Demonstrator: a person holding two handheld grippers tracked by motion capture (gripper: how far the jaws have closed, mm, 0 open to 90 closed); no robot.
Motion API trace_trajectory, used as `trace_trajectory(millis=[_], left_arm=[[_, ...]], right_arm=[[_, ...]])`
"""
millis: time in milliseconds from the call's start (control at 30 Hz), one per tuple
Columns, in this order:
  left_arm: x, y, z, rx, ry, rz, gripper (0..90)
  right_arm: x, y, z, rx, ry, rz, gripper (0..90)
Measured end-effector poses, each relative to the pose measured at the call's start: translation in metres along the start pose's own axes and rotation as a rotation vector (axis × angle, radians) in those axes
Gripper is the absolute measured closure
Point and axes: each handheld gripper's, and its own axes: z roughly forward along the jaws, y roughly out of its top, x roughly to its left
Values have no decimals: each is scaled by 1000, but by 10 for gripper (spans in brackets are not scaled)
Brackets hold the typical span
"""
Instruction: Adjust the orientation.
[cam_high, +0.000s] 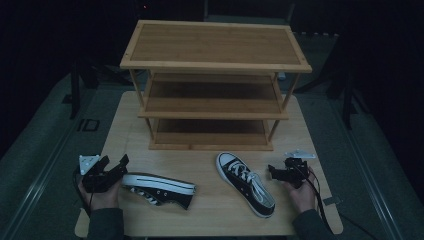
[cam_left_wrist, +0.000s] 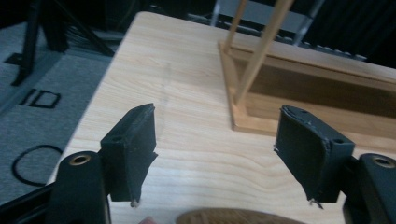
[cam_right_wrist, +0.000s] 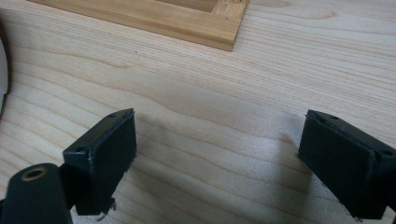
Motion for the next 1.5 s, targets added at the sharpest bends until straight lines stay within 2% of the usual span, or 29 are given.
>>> trace_trajectory(millis=[167, 433, 700, 867, 1067, 1233, 1333, 1433, 1500], left_arm=[[-7, -4, -8, 18, -45, 40, 322], [-15, -12, -26, 34, -93, 91, 336], [-24, -21, -43, 48, -116, 163, 379], [-28, -28, -51, 51, -140, 185, 402], [-36, -37, -52, 73, -165, 229, 413], [-42, -46, -47, 104, -179, 244, 468], [-47, -48, -46, 114, -186, 283, 501], [-52, -48, -45, 115, -213, 290, 546], [-55, -49, -42, 136, -211, 303, 590]], right_arm=[[0, 0, 0, 0, 0, 0, 107], [0, 0, 0, 0, -2, 2, 109], [1, 0, 0, 1, -5, 7, 110], [1, 0, 0, 1, -5, 8, 110], [1, 0, 0, 1, -5, 8, 110], [1, 0, -1, 1, -5, 8, 110], [1, 0, -1, 1, -6, 8, 110], [1, 0, -1, 1, -6, 8, 110], [1, 0, -1, 1, -6, 8, 110]])
